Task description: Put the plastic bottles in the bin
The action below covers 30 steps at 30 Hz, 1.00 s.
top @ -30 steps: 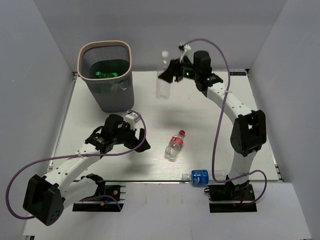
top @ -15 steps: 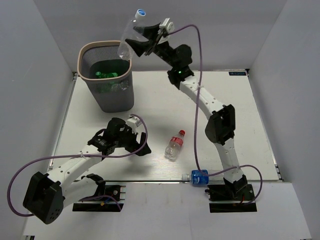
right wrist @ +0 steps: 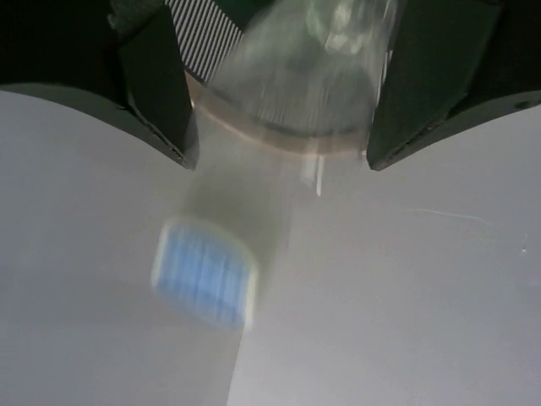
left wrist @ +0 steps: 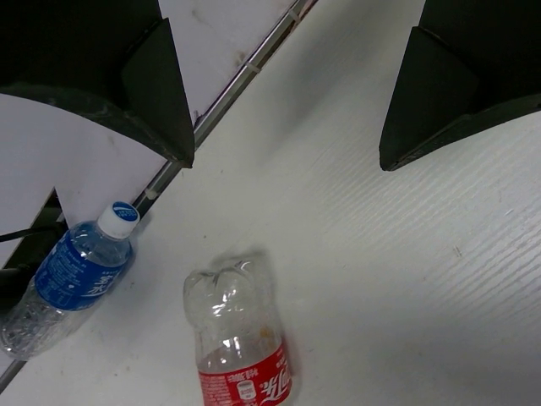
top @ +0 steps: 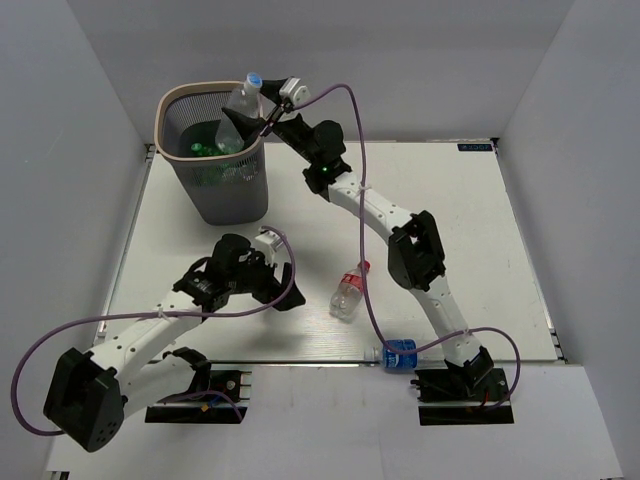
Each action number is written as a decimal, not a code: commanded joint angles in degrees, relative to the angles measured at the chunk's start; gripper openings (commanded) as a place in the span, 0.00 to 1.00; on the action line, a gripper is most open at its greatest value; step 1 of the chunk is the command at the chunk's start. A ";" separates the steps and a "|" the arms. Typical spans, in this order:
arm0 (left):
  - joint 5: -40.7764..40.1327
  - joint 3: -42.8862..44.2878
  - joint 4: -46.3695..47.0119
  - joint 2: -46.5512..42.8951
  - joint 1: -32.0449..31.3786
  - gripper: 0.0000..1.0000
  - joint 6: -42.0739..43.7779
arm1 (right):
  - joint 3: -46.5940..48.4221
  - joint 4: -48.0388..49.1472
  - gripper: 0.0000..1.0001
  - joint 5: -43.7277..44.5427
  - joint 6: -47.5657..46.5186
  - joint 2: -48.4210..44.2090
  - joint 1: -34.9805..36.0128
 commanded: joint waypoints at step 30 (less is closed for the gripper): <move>-20.90 33.40 1.21 43.81 -22.97 1.00 -0.72 | -52.73 -80.07 0.81 -15.41 -13.29 -57.46 -35.30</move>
